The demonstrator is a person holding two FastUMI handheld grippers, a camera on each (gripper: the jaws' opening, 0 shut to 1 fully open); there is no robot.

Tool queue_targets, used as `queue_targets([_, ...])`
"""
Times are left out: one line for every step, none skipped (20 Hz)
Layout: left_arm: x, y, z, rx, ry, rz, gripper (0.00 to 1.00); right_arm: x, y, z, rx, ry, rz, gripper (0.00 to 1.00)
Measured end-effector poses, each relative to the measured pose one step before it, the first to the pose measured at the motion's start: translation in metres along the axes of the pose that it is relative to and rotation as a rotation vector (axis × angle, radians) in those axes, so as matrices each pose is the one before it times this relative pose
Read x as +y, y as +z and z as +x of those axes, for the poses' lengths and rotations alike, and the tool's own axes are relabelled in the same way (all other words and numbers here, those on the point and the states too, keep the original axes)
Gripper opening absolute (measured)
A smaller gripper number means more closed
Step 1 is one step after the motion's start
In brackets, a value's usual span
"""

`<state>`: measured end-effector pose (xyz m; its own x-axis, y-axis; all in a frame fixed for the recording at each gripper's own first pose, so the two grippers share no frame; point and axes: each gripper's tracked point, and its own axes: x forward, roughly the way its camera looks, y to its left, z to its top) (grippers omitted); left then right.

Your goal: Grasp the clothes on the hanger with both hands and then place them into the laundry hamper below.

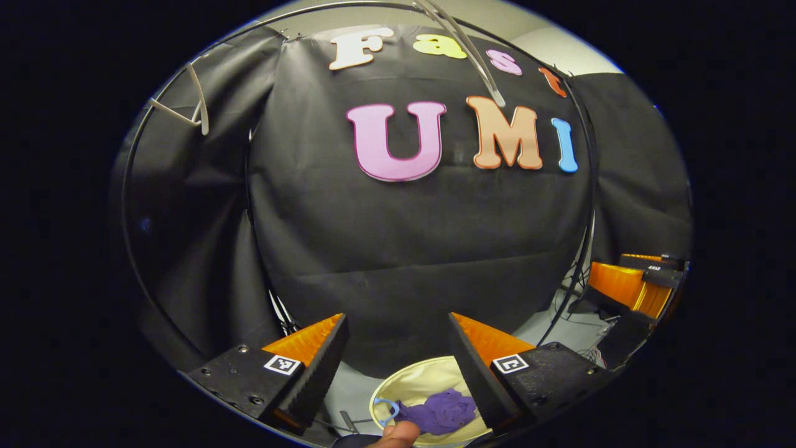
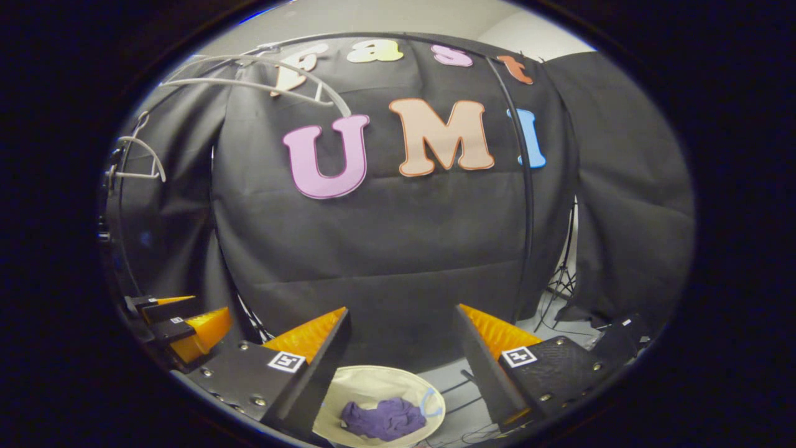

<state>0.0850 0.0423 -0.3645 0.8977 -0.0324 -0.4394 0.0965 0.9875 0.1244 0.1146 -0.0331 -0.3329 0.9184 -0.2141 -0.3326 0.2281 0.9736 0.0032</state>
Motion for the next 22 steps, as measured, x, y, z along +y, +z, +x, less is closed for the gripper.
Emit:
queue_targets([-0.00117, 0.00874, -0.00294, -0.01341, -0.00620, -0.00789, 0.97, 0.00228, 0.00901, -0.00366, -0.00729, 0.00838, 0.00456, 0.99])
queue_targets([-0.00182, 0.00859, -0.00400, -0.01337, -0.00641, -0.01295, 0.95, 0.00198, 0.00703, -0.00500, -0.01619, -0.00223, 0.00685, 0.99])
queue_targets([-0.00172, 0.00872, -0.00413, -0.01490, -0.00785, -0.01105, 0.96, -0.00186, 0.01046, -0.00320, -0.02149, -0.01069, 0.01204, 0.99])
queue_targets([-0.00121, 0.00837, -0.00372, -0.00898, -0.00209, -0.00323, 0.96, 0.00121, 0.00636, -0.00281, -0.01076, 0.00355, 0.00839, 0.93])
queue_targets([0.00045, 0.00694, -0.00185, -0.01029, 0.00440, 0.00396, 0.96, 0.00319, 0.00694, -0.00210, -0.00032, 0.00893, 0.00373, 0.93])
queue_targets([-0.00040, 0.00800, -0.00216, -0.01370, 0.00019, 0.00718, 0.96, 0.00070, 0.00551, -0.00407, -0.00492, 0.00184, 0.00076, 1.00])
queue_targets([-0.00127, 0.00711, -0.00302, -0.01016, -0.00088, 0.00534, 0.96, 0.00011, 0.00807, -0.00372, -0.01115, -0.00093, -0.00230, 0.94])
queue_targets([0.00071, 0.00453, -0.00314, -0.00557, -0.00281, 0.00224, 0.94, -0.00136, 0.00942, 0.00066, -0.01424, -0.00348, -0.01056, 0.97])
queue_targets([-0.00097, 0.00592, -0.00335, -0.00741, -0.00530, -0.00501, 0.94, -0.00009, 0.00919, -0.00261, -0.01260, -0.00012, -0.01441, 1.00])
queue_targets([-0.00164, 0.00829, -0.00169, -0.01067, -0.00719, -0.00409, 0.96, 0.00212, 0.00831, -0.00265, -0.01130, 0.00660, -0.00693, 1.00])
queue_targets([-0.00085, 0.00701, -0.00128, -0.01143, -0.00097, -0.00038, 0.96, 0.00068, 0.00981, -0.00294, -0.01345, 0.00472, -0.00691, 1.00])
queue_targets([0.00272, 0.00736, -0.00044, -0.00807, 0.00481, 0.00386, 0.96, -0.00189, 0.00940, -0.00319, -0.01187, -0.00047, -0.00520, 1.00])
queue_targets([0.00229, 0.00735, -0.00151, -0.01186, 0.00438, 0.00061, 0.96, -0.00139, 0.00899, -0.00299, -0.00987, 0.00118, -0.00184, 0.98])
queue_targets([0.00151, 0.00792, -0.00133, -0.00905, 0.00284, -0.00534, 0.96, -0.00021, 0.00723, -0.00225, -0.00610, 0.00568, -0.00170, 0.99])
queue_targets([-0.00178, 0.00853, -0.00002, -0.00853, 0.00174, -0.00705, 0.94, 0.00040, 0.00829, -0.00208, -0.00593, 0.01331, -0.00184, 0.98])
queue_targets([0.00184, 0.00694, -0.00154, -0.00365, 0.00180, -0.00915, 0.94, -0.00089, 0.00714, -0.00137, -0.01289, 0.00584, -0.00355, 0.98])
queue_targets([0.00518, 0.00469, -0.00222, -0.00026, 0.00396, -0.00838, 0.94, -0.00313, 0.00519, -0.00124, -0.00923, 0.00552, 0.00088, 0.98])
queue_targets([0.00334, 0.00643, -0.00293, -0.00261, 0.00721, -0.00655, 0.94, -0.00127, 0.00312, -0.00092, 0.00154, 0.00591, 0.00594, 0.99])
queue_targets([0.00350, 0.00697, -0.00250, -0.01294, 0.00897, 0.00280, 0.94, -0.00020, 0.00201, -0.00136, 0.00260, 0.00937, 0.00941, 0.99])
queue_targets([0.00255, 0.00792, -0.00178, -0.01664, 0.00717, 0.00445, 0.94, -0.00101, 0.00376, -0.00169, -0.00496, 0.00304, 0.00471, 0.99])
queue_targets([0.00083, 0.00821, -0.00015, -0.01826, 0.00128, 0.00299, 0.94, -0.00283, 0.00537, -0.00278, -0.01228, -0.00782, 0.00347, 0.99])
queue_targets([0.00160, 0.00615, -0.00276, -0.01033, 0.00004, 0.00210, 0.94, -0.00321, 0.00488, -0.00370, -0.01396, -0.00521, 0.00152, 0.99])
